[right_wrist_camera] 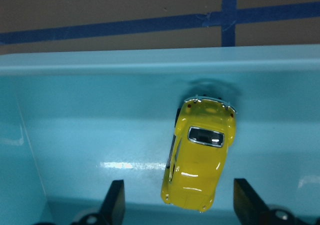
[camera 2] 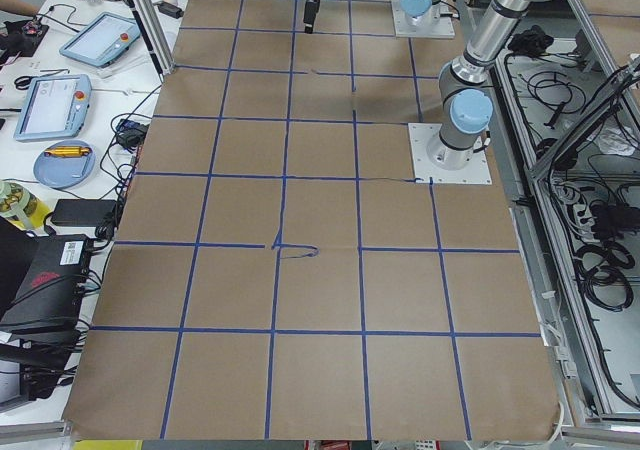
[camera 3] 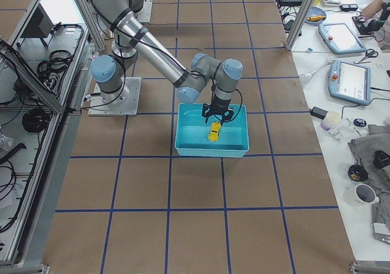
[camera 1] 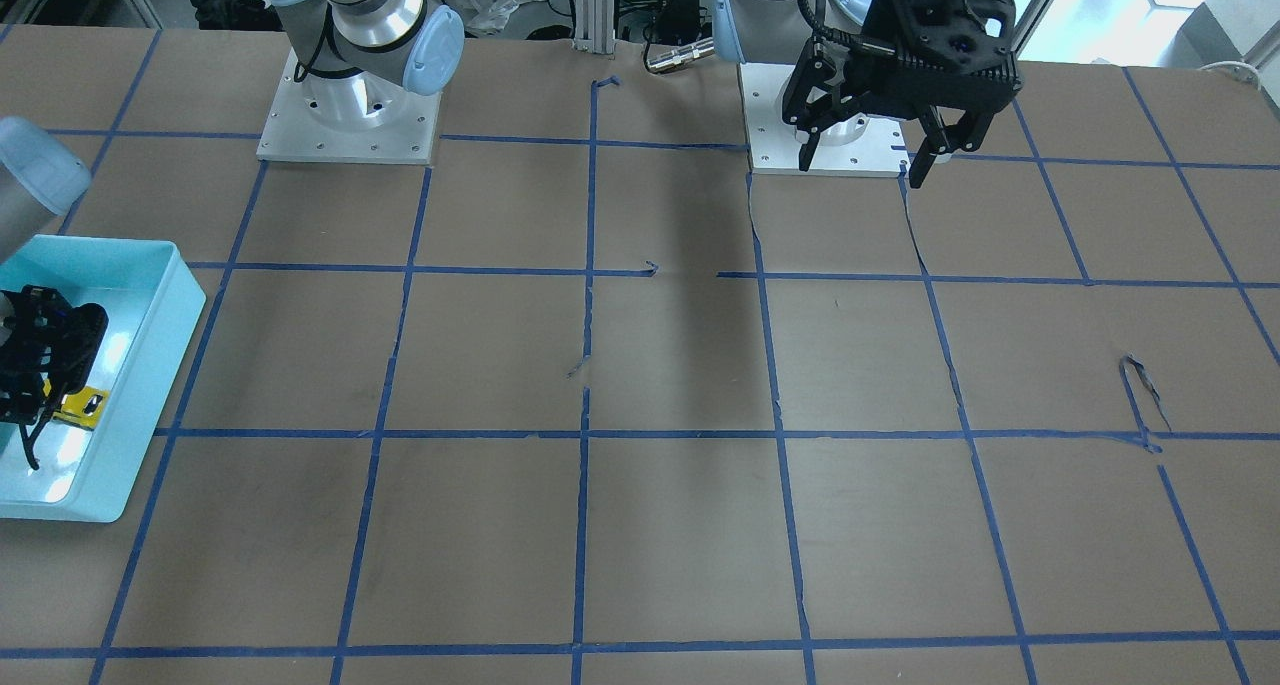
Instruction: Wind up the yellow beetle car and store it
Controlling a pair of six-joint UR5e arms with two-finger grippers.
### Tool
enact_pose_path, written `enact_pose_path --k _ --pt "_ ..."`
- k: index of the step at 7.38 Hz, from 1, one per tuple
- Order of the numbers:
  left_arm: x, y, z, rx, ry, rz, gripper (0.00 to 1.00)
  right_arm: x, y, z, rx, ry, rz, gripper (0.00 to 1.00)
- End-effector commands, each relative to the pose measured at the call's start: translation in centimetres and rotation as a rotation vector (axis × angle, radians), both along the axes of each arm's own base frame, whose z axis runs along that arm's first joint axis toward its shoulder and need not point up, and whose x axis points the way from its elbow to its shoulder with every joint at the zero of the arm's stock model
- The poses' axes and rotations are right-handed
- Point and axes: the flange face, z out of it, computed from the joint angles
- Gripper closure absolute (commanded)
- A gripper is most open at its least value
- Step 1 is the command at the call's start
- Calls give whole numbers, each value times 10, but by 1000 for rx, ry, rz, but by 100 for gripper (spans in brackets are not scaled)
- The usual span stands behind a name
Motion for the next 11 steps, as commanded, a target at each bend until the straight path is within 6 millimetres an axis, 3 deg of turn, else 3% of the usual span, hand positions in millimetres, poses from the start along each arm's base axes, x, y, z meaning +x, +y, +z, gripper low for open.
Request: enact_pose_path --k 1,3,5,7,9,11 --pt "0 0 1 -1 -1 -1 0 12 14 66 -142 62 -174 0" --pt "0 0 1 -3 0 -2 0 18 23 96 -226 83 -317 4" --pt "0 1 1 -3 0 -2 0 44 49 131 -303 89 -697 2" --pt "0 1 1 -4 0 -2 0 96 62 156 -359 -40 -1144 0" --pt "0 1 1 -3 0 -1 0 145 68 166 -359 -54 -1312 0" --pt "0 1 1 -3 0 -1 0 196 73 195 -293 -111 -1486 0"
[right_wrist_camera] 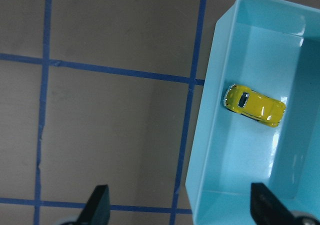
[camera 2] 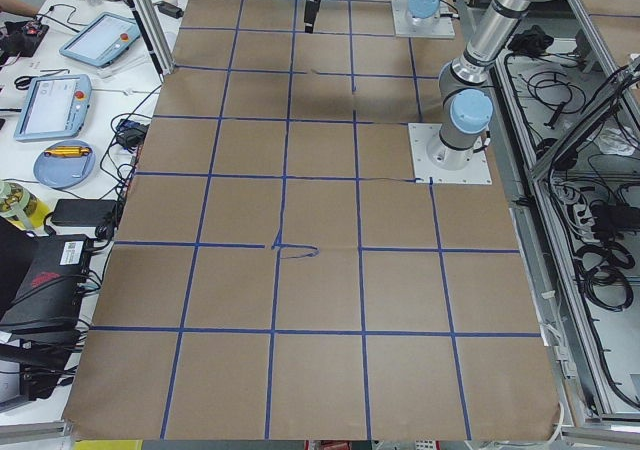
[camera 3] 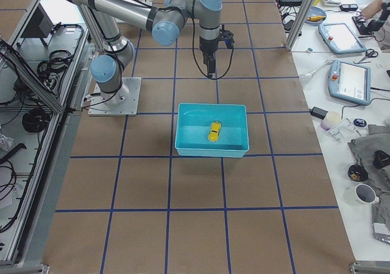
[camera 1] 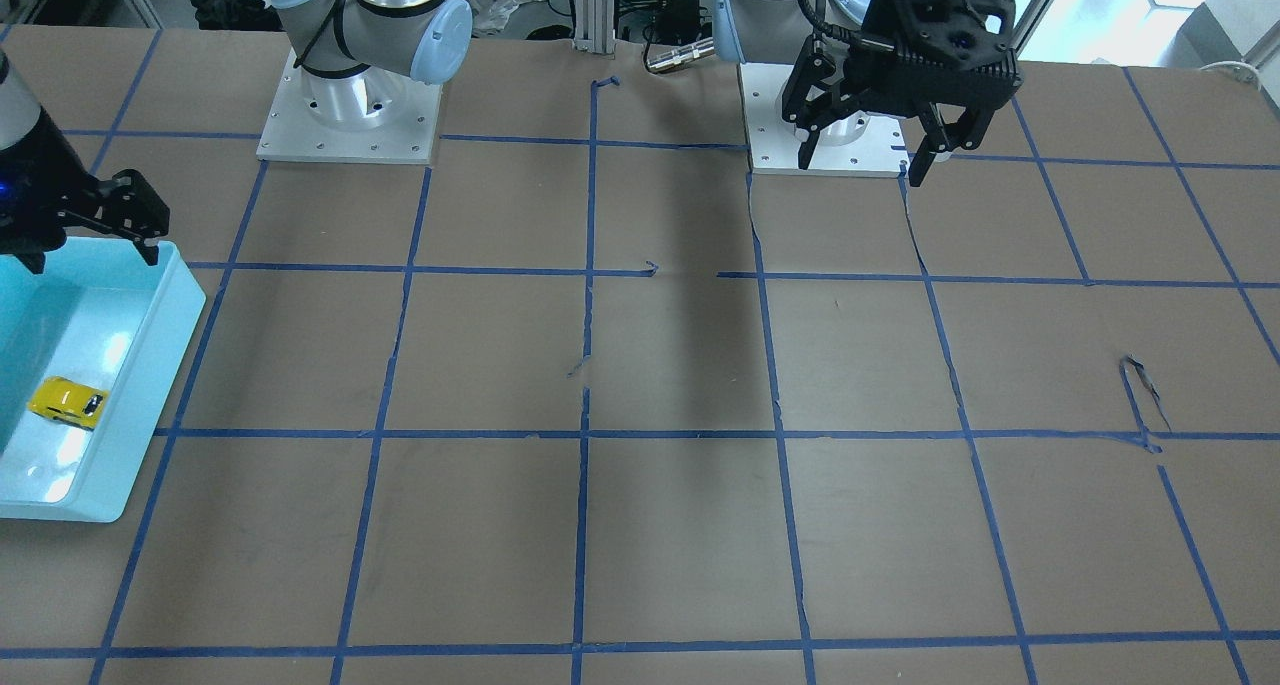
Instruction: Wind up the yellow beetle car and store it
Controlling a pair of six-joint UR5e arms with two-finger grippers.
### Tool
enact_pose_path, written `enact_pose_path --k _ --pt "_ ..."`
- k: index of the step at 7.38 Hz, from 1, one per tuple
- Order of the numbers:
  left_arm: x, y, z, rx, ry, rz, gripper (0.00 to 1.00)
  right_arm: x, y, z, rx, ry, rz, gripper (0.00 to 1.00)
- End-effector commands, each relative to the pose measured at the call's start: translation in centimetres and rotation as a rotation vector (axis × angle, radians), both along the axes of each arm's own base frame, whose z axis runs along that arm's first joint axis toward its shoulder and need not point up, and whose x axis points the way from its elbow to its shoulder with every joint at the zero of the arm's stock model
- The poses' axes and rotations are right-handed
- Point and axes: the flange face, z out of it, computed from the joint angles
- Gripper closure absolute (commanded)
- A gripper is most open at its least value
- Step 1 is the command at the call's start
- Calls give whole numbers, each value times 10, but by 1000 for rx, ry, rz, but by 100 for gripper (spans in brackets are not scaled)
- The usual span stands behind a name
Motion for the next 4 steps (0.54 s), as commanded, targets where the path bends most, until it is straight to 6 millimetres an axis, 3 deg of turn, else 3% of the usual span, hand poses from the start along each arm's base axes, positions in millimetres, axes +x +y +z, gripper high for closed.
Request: enact_pose_path --k 1,2,3,4 --pt "0 0 0 0 0 0 0 59 5 35 17 -78 -140 0" --pt "0 -1 0 -1 0 -1 0 87 8 47 22 -80 -142 0" --pt "0 -1 0 -2 0 -1 0 106 10 43 32 -81 -147 0" --pt "0 -1 0 -3 0 -1 0 110 10 40 38 -84 -143 0"
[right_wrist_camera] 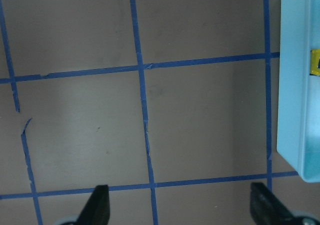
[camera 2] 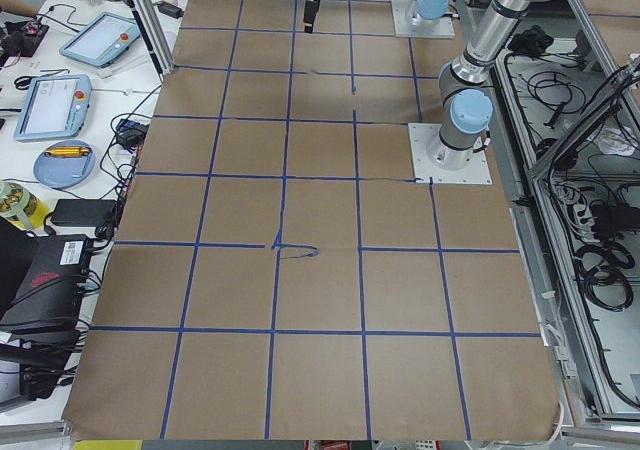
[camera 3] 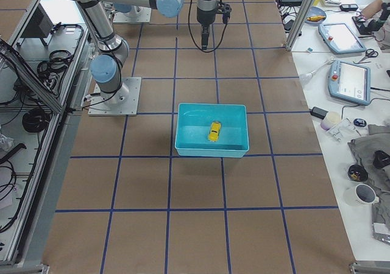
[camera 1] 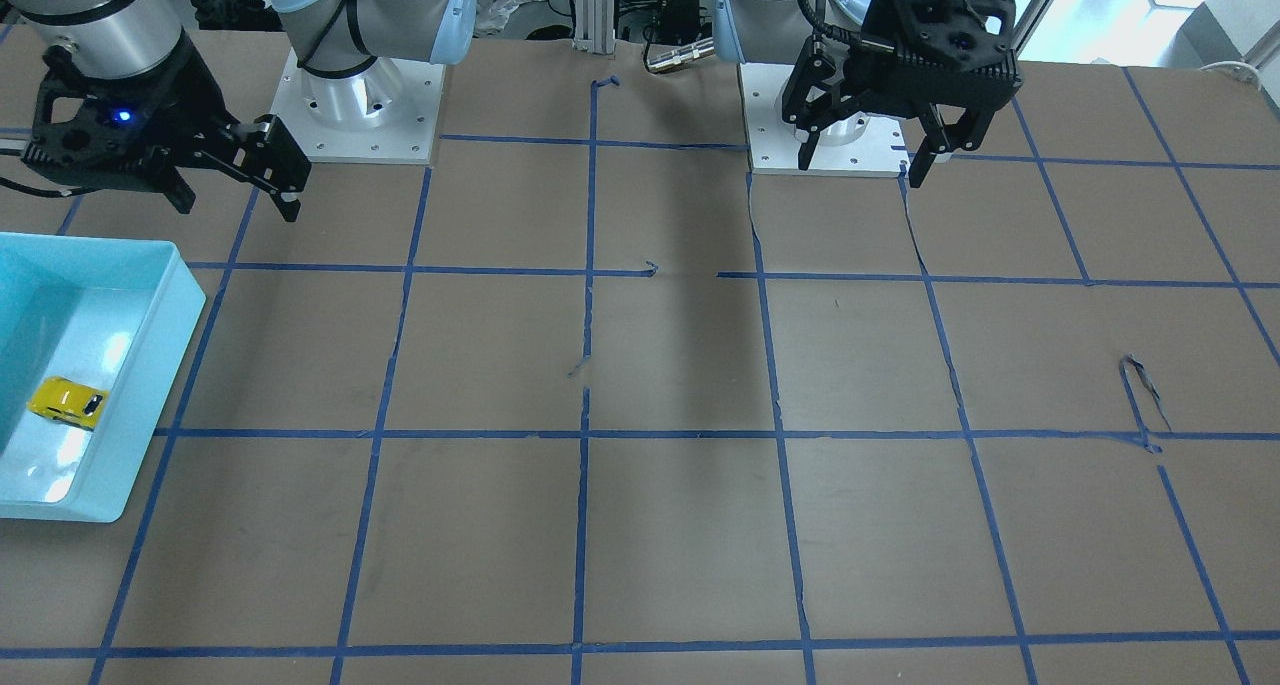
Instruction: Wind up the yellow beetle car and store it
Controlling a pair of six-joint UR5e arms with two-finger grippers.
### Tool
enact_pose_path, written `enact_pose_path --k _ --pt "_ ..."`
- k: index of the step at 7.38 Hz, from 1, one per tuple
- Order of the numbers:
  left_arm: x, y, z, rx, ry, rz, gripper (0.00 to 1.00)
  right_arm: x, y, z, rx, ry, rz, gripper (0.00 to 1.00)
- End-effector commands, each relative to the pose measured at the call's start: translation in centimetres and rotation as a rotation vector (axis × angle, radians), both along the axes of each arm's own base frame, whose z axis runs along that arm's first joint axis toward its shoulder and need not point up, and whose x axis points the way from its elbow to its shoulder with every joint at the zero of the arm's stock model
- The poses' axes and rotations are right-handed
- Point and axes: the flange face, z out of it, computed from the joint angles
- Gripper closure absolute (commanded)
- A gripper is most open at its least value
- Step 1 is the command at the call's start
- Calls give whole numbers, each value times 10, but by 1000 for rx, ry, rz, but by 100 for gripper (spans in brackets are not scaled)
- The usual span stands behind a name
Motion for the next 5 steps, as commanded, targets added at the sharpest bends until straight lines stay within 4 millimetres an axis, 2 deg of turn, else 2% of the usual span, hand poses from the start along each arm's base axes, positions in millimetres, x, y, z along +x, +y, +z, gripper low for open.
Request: enact_pose_path --k 1,3,5 --pt "0 0 0 -1 0 0 0 20 3 -1 9 -4 11 0" --pt "0 0 0 -1 0 0 0 41 8 -4 16 -4 29 0" --pt "0 0 0 -3 0 0 0 41 8 -4 18 5 31 0"
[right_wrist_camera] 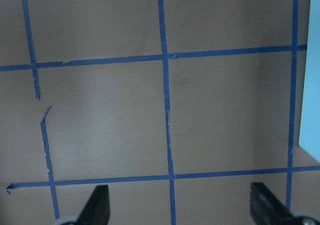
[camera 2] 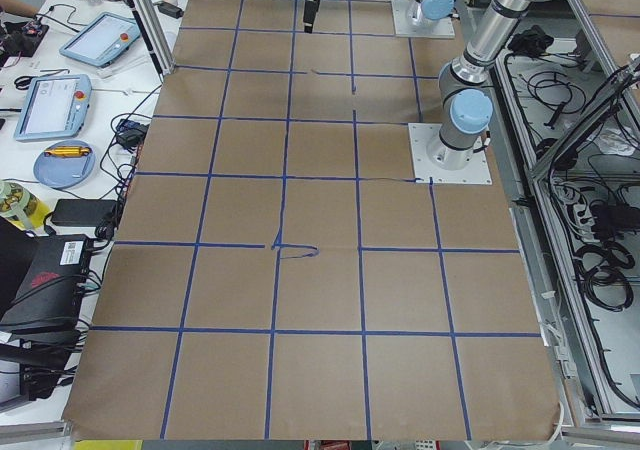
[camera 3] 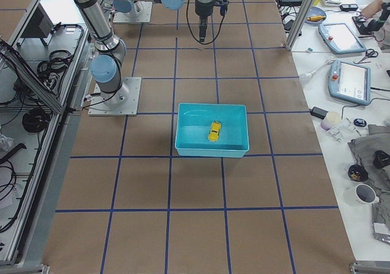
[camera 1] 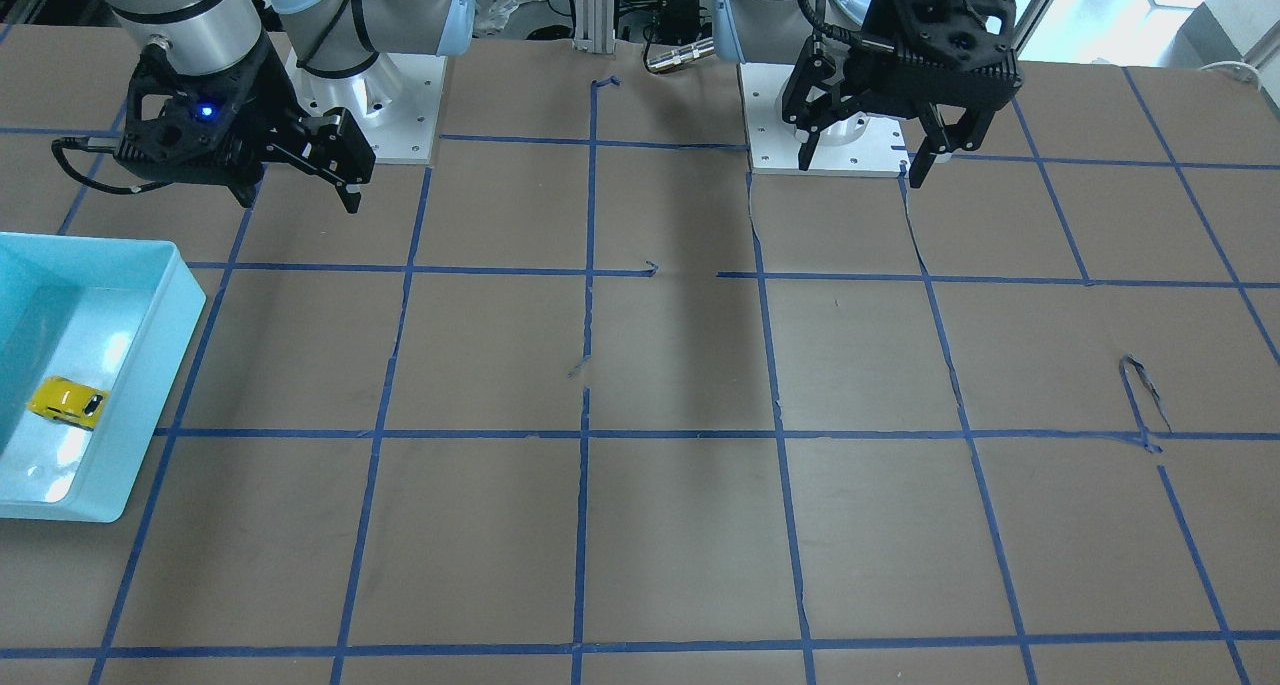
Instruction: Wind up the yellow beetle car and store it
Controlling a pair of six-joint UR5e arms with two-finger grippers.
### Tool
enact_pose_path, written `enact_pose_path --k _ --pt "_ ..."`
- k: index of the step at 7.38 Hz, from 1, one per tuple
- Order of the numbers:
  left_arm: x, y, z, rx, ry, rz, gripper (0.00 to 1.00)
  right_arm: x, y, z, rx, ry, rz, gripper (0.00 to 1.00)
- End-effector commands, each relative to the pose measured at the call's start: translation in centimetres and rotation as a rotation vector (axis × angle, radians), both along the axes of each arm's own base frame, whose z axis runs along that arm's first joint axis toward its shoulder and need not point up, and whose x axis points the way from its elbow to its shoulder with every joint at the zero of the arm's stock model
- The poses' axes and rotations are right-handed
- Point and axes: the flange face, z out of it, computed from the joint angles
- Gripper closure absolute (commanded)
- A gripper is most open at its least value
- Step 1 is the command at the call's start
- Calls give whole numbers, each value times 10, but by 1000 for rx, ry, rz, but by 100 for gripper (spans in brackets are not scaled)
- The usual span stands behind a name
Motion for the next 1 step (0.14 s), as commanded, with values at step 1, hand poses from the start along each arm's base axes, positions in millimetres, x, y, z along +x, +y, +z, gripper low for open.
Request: enact_pose_path --k 1 --pt "0 0 0 -1 0 0 0 1 1 -1 4 7 3 0"
